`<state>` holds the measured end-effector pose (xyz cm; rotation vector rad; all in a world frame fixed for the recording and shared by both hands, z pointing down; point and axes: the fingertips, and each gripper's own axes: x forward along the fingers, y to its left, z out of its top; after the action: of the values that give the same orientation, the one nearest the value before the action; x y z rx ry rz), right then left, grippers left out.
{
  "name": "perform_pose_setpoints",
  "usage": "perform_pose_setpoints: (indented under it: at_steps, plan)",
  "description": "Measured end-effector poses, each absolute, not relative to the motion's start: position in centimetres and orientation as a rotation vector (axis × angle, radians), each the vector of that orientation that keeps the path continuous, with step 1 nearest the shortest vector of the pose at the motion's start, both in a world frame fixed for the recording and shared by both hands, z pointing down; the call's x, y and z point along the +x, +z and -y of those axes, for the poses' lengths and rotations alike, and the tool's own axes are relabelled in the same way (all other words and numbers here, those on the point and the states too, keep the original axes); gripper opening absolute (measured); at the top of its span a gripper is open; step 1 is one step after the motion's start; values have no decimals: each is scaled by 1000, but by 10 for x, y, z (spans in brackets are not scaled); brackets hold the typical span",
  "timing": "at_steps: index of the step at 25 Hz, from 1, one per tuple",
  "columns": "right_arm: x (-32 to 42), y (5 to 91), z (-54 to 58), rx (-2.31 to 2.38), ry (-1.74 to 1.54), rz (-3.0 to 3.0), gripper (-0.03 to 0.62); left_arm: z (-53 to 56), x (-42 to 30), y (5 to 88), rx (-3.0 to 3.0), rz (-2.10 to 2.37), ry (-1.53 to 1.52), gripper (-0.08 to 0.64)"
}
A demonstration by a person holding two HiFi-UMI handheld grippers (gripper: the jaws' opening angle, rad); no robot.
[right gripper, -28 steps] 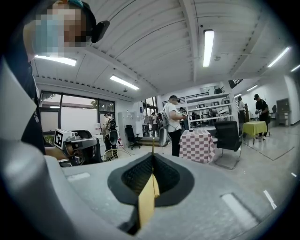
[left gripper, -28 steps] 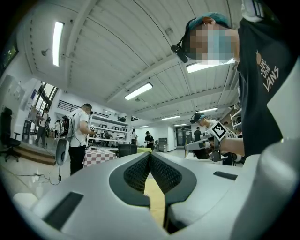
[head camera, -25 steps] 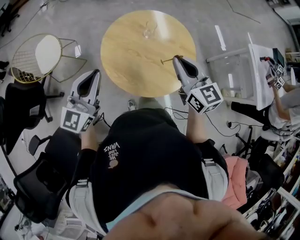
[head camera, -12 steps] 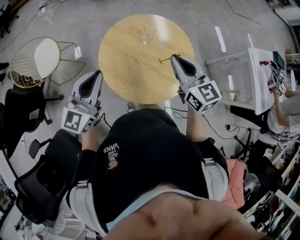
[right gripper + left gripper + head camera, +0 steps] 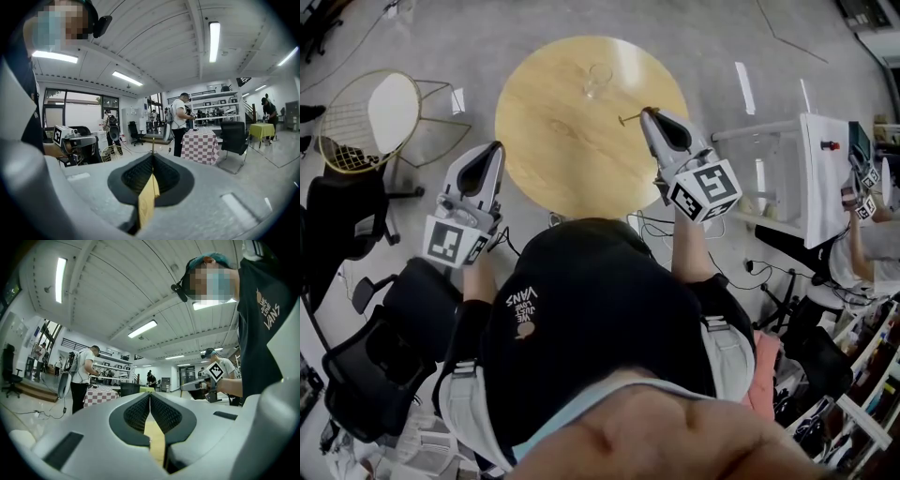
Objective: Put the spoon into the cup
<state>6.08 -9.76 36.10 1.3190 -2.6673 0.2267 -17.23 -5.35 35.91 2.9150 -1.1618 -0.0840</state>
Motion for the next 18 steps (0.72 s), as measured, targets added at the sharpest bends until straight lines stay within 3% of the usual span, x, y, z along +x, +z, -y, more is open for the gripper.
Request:
perform_pose_setpoints:
  at_steps: [18]
  plan:
    - [69,361,160,1273,191,2692,0,86,-159,374,2864,1186,-12,-3]
